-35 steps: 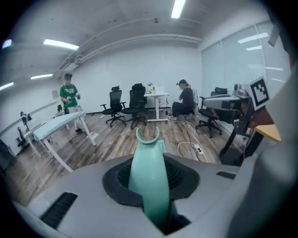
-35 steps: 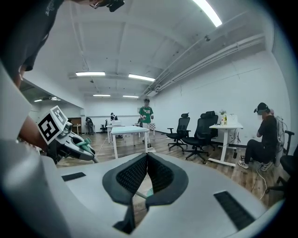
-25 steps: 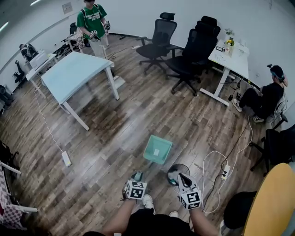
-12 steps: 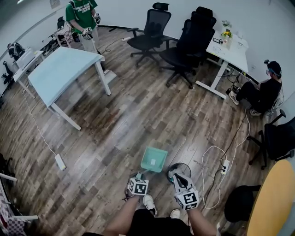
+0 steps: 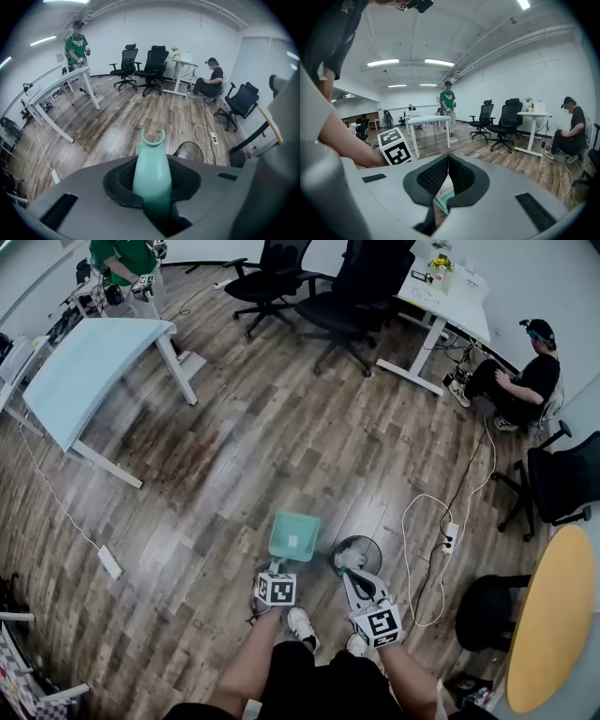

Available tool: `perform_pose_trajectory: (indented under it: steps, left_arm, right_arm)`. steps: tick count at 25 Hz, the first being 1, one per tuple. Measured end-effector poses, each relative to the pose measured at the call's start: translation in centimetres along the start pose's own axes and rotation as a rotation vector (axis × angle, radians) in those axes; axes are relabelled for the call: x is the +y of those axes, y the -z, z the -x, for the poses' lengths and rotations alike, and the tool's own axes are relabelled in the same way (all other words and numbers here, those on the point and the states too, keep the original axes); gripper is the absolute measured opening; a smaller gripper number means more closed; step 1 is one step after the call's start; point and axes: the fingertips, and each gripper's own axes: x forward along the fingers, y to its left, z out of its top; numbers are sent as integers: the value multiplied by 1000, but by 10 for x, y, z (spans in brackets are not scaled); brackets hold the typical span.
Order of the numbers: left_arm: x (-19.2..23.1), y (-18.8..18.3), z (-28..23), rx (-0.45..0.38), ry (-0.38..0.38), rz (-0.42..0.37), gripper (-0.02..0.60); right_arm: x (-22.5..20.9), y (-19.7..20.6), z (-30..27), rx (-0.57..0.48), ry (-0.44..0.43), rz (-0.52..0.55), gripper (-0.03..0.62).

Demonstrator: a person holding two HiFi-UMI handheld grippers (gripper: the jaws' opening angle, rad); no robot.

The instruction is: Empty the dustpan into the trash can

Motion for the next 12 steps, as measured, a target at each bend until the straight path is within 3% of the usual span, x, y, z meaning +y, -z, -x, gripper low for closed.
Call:
perform_pose_trajectory:
  steps: [12]
  left_arm:
    - [9, 2, -54, 78, -19, -84, 98]
  right_arm:
    - [-8, 36, 23, 59, 41, 5, 24]
